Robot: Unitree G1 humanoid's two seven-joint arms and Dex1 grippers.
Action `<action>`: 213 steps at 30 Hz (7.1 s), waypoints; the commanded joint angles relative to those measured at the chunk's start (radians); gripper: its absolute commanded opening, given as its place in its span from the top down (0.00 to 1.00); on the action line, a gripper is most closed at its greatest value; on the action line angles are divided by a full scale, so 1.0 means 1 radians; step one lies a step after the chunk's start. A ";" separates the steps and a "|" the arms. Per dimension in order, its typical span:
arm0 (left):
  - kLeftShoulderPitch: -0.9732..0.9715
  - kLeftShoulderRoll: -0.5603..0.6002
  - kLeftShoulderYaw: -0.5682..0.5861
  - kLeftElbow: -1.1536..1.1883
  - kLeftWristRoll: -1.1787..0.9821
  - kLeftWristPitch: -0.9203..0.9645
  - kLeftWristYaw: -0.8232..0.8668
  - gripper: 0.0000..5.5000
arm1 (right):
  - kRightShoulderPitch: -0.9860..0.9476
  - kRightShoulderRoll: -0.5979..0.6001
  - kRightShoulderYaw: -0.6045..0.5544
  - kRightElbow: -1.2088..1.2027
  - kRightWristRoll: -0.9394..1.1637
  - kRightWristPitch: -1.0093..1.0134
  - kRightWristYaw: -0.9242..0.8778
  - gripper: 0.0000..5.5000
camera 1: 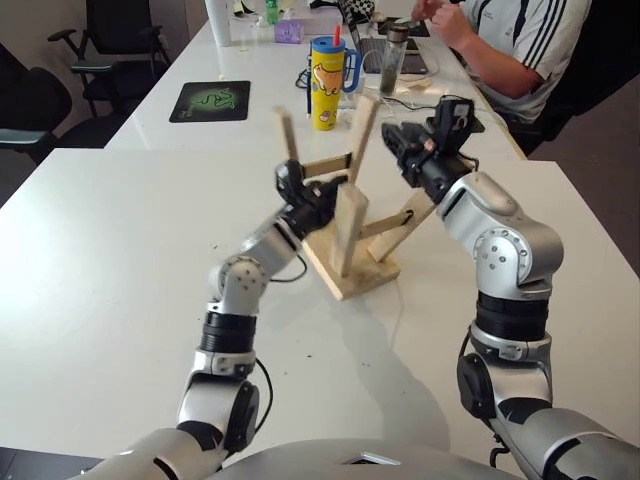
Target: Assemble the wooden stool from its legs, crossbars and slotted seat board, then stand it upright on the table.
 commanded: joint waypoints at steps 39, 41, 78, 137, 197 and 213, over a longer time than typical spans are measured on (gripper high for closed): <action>-0.100 0.142 0.161 -0.411 0.104 -0.007 -0.020 0.79 | -0.021 -0.069 0.052 0.061 -0.141 -0.041 0.060 0.66; -0.089 0.183 0.201 -0.406 0.108 -0.010 -0.022 0.79 | -0.046 -0.058 0.031 0.044 -0.151 -0.099 0.055 0.66; -0.023 0.239 0.255 -0.343 0.136 -0.002 -0.051 0.79 | 0.133 -0.335 0.347 -0.073 0.045 -0.511 0.769 0.66; -0.133 0.341 0.345 -0.275 0.144 -0.104 -0.100 0.79 | -0.115 -0.256 0.146 0.030 0.179 -0.037 1.262 0.66; 0.412 0.833 -0.030 -0.599 0.379 0.035 -0.781 0.79 | -0.591 -0.203 0.082 1.014 -0.501 -0.747 0.264 0.66; 0.159 0.621 -0.120 -0.156 0.550 -0.128 -0.665 0.79 | -0.688 -0.256 0.225 1.480 -0.704 -1.048 0.582 0.66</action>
